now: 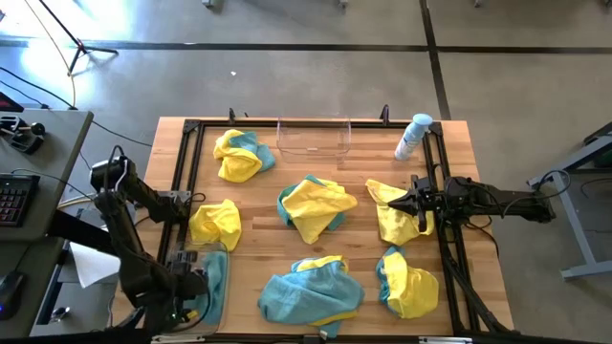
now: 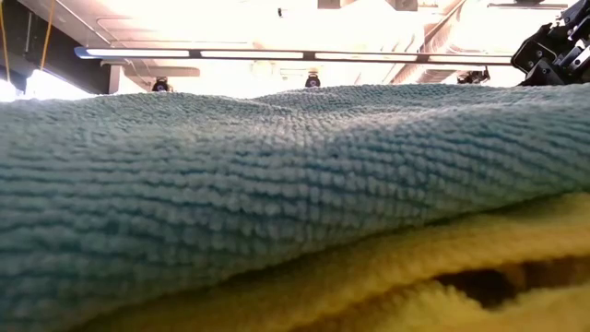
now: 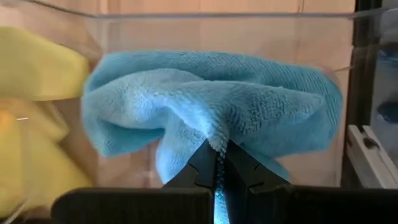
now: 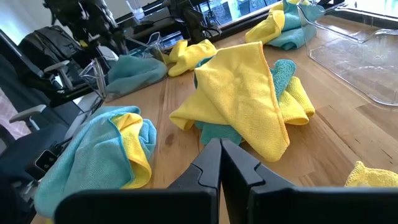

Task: Sort microfiber towel by color & place in baskets
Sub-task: Put the blue microfiber towel into the bottom transparent bin

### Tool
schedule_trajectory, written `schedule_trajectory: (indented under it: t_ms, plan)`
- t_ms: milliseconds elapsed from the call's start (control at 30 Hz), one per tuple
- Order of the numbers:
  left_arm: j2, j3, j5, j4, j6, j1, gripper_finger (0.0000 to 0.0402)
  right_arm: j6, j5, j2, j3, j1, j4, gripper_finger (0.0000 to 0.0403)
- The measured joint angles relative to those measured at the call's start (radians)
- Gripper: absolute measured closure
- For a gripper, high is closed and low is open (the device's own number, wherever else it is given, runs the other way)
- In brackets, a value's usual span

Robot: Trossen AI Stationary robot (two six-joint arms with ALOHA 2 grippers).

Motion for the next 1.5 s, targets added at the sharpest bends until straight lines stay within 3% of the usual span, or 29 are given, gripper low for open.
schedule_trajectory:
  t_ms: [233, 533, 867, 1000, 1167, 1500]
  plan:
    - [0.0, -0.13, 0.032, 0.218, -0.048, 0.0, 0.0401, 0.0, 0.0, 0.0, 0.0, 0.0, 0.0, 0.0403]
    - [0.0, -0.205, 0.04, 0.284, -0.086, 0.0, 0.0397, 0.0, 0.0, 0.0, 0.0, 0.0, 0.0, 0.0403]
    - [0.0, -0.201, 0.043, 0.325, -0.065, 0.0, 0.0315, 0.0, 0.0, 0.0, 0.0, 0.0, 0.0, 0.0403]
    - [0.0, -0.173, 0.107, 0.28, -0.016, 0.011, 0.0287, 0.0, 0.0, 0.0, 0.0, 0.0, 0.0, 0.0403]
    - [0.0, -0.109, 0.196, 0.125, -0.014, 0.03, 0.028, 0.0, 0.0, 0.0, 0.0, 0.0, 0.0, 0.0403]
    - [-0.001, 0.077, 0.186, -0.075, 0.058, 0.033, 0.028, 0.0, 0.0, 0.0, 0.0, 0.0, 0.0, 0.0403]
